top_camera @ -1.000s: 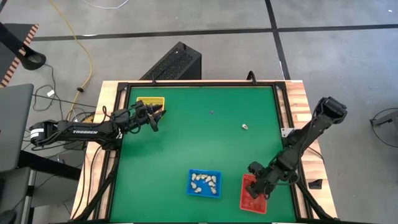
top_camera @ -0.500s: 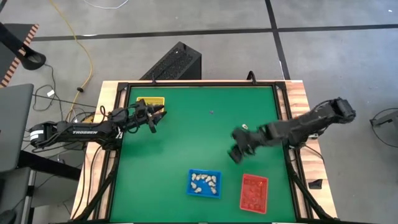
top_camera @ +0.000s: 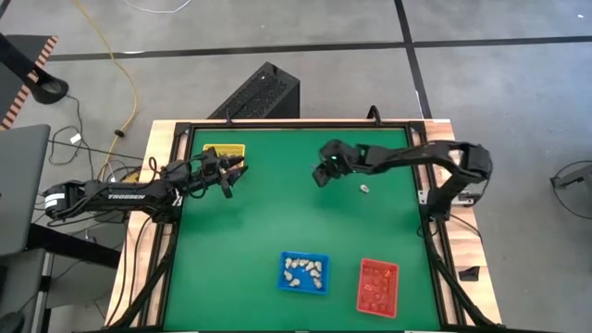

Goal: Sort Halloween decoration
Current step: Put the purple witch hat toy into the yellow basket

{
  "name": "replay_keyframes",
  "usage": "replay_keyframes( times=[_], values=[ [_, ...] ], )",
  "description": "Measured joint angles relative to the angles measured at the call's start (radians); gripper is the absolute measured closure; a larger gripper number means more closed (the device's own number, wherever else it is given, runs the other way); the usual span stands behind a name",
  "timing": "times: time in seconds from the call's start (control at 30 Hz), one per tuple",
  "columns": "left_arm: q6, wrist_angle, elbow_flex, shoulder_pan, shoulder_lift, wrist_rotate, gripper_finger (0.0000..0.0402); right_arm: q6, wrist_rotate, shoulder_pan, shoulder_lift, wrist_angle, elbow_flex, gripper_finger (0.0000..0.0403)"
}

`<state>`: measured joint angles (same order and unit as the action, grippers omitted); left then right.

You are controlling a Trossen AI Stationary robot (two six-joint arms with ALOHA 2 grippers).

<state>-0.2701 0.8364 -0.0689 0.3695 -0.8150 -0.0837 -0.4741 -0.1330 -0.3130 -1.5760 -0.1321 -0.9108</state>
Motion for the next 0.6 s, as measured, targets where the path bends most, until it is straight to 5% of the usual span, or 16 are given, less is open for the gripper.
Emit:
replay_keyframes(
  times=[0.27,0.6],
  values=[
    [0.014,0.0,0.0,0.0,0.0,0.0,0.0223,0.102,0.007,-0.034,-0.222,-0.242,-0.262,0.0196],
    [0.015,0.001,0.001,0.0,0.005,0.001,0.0223,0.13,0.062,-0.083,-0.371,-0.305,-0.377,0.0231]
  ],
)
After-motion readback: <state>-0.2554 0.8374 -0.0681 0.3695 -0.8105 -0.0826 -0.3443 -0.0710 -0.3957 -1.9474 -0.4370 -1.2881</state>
